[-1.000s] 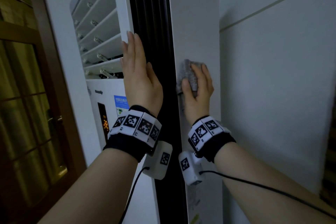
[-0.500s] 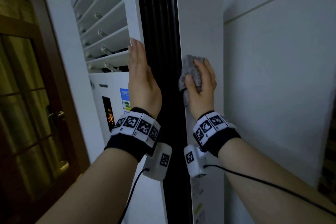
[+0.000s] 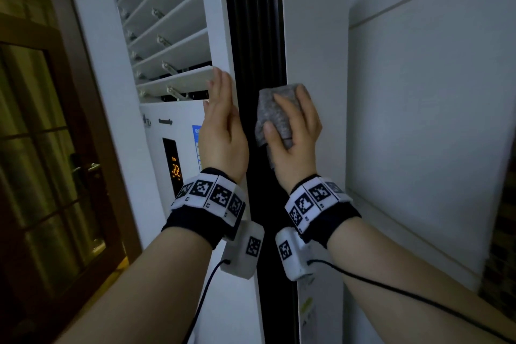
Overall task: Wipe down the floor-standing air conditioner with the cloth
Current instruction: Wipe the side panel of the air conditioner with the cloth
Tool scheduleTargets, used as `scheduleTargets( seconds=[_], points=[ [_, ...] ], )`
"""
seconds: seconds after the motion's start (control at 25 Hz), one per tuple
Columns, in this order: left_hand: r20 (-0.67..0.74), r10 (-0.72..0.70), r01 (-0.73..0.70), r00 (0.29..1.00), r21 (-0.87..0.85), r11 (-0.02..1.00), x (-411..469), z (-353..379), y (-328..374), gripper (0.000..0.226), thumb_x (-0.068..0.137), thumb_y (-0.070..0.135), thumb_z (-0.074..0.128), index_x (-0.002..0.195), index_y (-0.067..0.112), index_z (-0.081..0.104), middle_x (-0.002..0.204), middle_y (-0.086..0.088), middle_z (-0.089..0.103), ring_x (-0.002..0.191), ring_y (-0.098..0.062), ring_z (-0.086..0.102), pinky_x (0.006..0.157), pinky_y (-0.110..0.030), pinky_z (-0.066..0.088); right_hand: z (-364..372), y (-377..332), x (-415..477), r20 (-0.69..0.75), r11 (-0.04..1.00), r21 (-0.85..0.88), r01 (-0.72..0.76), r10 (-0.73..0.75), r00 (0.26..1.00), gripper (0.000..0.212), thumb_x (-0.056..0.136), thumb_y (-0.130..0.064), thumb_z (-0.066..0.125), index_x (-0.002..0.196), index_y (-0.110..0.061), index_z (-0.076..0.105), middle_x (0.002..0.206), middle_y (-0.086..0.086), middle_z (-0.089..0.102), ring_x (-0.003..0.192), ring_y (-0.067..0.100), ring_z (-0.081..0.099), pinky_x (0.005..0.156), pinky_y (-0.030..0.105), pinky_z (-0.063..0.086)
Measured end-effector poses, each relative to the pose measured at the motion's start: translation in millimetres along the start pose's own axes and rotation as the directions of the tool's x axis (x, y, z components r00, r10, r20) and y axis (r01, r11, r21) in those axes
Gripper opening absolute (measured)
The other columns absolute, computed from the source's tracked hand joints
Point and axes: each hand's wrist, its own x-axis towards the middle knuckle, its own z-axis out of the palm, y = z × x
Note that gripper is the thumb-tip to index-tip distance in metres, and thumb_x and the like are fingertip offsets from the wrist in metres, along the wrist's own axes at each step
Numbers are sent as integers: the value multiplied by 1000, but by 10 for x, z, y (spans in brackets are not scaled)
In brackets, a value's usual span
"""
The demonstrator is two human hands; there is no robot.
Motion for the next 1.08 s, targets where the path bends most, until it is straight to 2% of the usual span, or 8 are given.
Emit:
scheduleTargets(
  seconds=[0.08,0.2,0.4,0.48,0.6,0.8,0.96,1.08],
  points=[
    [-3,-11,11,1000,-18,1000,1,-16,-1,53,95,-9,28,147,5,26,157,-9,17,145,-15,14,120,-33,10,-6,5,21,9,1000,-1,15,-15,1000,42,86,-23,57,127,-13,54,147,9,28,138,30,26,116,36,19],
    [7,-15,15,1000,-25,1000,-36,-57,-46,53,94,-11,29,145,5,29,155,-9,21,143,-11,16,120,-31,11,-20,-12,120,-52,984,112,-141,148,988,44,87,-25,54,129,-13,51,150,13,26,138,29,25,116,36,21],
    [28,-13,14,1000,-22,1000,-79,-82,-115,54,93,-10,31,145,5,30,155,-8,22,144,-13,15,120,-36,11,62,16,-98,64,984,-72,162,-158,985,39,88,-33,54,125,-25,52,145,0,25,137,34,23,117,33,18],
    [32,-18,19,999,-22,1000,-71,-81,-117,54,94,-8,31,146,6,29,155,-8,21,141,-8,13,120,-35,10,34,65,-44,25,991,-47,123,-122,992,38,88,-31,55,124,-21,53,145,3,27,136,32,27,116,38,22],
    [27,-51,52,998,-43,998,-94,-76,-122,53,97,-6,31,146,12,31,156,-6,19,140,-2,11,120,-34,10,-8,84,19,-77,993,76,-87,93,993,38,87,-24,56,125,-18,52,148,13,28,137,25,29,115,41,24],
    [63,-94,99,994,-72,992,-179,-68,-163,55,97,-3,30,148,20,28,158,-2,13,144,-5,5,119,-24,9,47,68,-200,12,994,-34,103,-102,995,37,88,-30,56,125,-27,50,146,3,24,138,30,25,116,38,21],
    [78,-77,80,994,-40,996,-192,-78,-200,56,97,-2,28,149,20,25,158,-3,12,140,0,3,113,-10,5,19,56,-168,-49,996,55,-73,76,996,40,87,-25,57,127,-21,52,150,9,25,139,31,24,116,41,22],
    [105,-83,88,991,-39,995,-233,-92,-229,59,96,-1,28,148,25,21,159,-2,10,140,0,2,114,-12,4,88,9,-326,-15,999,-35,42,-43,999,39,88,-28,59,126,-24,52,148,7,24,138,34,24,116,40,21]
  ],
)
